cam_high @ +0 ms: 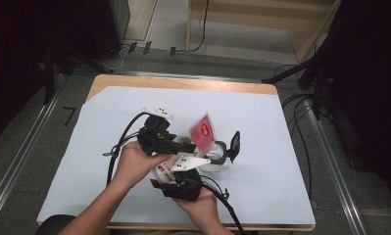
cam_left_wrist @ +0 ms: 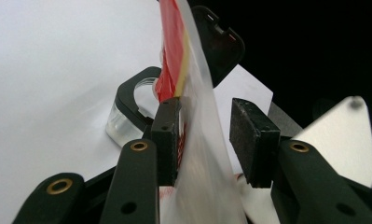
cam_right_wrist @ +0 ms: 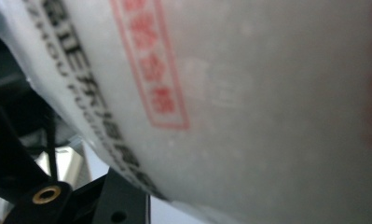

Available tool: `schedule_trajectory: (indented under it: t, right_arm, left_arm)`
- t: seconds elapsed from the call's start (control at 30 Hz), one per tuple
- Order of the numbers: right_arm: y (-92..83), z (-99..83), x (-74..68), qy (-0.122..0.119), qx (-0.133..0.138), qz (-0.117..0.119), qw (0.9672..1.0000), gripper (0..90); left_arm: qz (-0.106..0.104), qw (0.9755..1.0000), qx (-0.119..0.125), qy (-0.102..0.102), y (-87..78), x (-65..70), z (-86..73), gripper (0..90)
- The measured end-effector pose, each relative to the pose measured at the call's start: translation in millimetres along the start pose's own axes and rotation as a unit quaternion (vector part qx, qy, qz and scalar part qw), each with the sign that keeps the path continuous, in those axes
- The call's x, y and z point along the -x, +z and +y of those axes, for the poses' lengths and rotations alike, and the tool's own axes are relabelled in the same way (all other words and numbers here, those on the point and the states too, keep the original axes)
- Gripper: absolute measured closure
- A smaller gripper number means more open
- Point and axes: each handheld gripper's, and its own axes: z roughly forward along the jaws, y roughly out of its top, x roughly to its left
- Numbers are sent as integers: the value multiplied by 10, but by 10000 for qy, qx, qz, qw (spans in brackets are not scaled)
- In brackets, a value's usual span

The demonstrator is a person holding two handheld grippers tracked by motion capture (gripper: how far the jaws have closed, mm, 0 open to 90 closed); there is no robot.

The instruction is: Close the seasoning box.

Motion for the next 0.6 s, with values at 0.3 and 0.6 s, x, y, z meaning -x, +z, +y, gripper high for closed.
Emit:
schedule_trajectory:
  t: [0.3,0.6]
  right_arm:
    - [-48,19,25,191,188,265,9993,616]
    - [-18,81,-109,-273,9,-86,9996,610]
  left_arm:
    - [78,10000,-52,-16,-44,16,-7,744]
    - [268,9986,-301,-344,-34,22,118,787]
